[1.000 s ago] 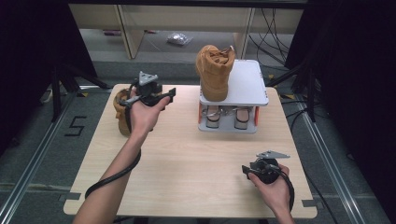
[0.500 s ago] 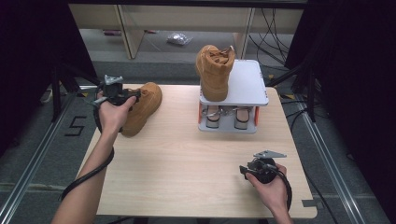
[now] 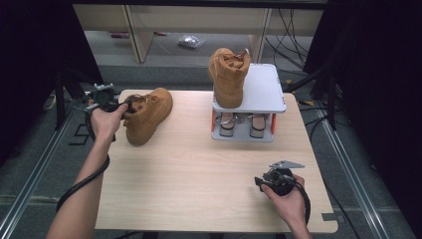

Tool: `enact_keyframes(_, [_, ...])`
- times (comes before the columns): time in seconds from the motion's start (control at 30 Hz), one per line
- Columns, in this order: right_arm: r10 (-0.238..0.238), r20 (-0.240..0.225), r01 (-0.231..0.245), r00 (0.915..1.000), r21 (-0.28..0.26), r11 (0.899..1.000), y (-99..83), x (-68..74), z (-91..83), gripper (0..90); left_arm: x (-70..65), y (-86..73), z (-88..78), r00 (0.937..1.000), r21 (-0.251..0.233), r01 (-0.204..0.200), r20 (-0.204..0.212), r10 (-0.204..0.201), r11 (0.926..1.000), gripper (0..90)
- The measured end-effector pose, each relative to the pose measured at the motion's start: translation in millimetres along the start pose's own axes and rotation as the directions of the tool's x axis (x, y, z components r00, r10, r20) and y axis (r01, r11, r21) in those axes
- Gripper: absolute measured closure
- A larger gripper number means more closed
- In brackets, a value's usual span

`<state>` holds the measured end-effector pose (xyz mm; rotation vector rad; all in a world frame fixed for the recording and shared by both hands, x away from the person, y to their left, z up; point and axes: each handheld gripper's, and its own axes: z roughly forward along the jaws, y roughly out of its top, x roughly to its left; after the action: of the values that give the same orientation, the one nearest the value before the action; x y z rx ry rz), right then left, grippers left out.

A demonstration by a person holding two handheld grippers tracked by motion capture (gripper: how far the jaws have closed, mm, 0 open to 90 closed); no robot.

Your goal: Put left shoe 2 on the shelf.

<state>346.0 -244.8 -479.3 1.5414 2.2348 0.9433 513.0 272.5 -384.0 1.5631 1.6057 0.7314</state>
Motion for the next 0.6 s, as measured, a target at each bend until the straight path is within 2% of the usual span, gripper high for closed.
enact_keyframes(0.13, [0.008, -0.009, -0.008, 0.9999, 0.003, 1.0, 0.0, 1.2, 1.6, 58.2, 4.7, -3.7, 6.5, 0.9999, 0.022, 0.016, 0.0, -0.016, 0.9996, 48.4])
enact_keyframes(0.17, [-0.012, 0.017, 0.012, 0.9998, 0.01, 1.0, -0.4, -0.1, 1.9, 58.2, 4.9, -4.2, 7.7, 0.9998, 0.022, 0.02, 0.0, -0.02, 0.9995, 48.5])
enact_keyframes(0.23, [0.014, 0.001, -0.014, 0.9999, -0.001, 1.0, 0.1, 2.5, 1.7, 58.2, 5.6, -5.1, 10.7, 0.9995, 0.032, 0.031, 0.01, -0.031, 0.999, 48.6])
enact_keyframes(0.3, [0.013, -0.005, -0.013, 0.9999, -0.002, 1.0, 0.3, 2.0, 1.8, 58.2, 6.1, -5.7, 13.3, 0.9992, 0.042, 0.039, 0.008, -0.039, 0.9984, 49.3])
enact_keyframes(0.4, [0.008, -0.007, -0.008, 0.9999, 0.002, 1.0, -0.1, 1.1, 1.2, 58.2, 7.4, -6.3, 16.9, 0.9992, 0.065, 0.039, 0.005, -0.04, 0.9971, 52.2])
enact_keyframes(0.6, [0.005, -0.008, -0.005, 1.0, 0.004, 1.0, -0.2, 0.4, 1.4, 58.1, 10.9, -6.0, 20.2, 0.9969, 0.085, 0.079, -0.014, -0.078, 0.9933, 62.1])
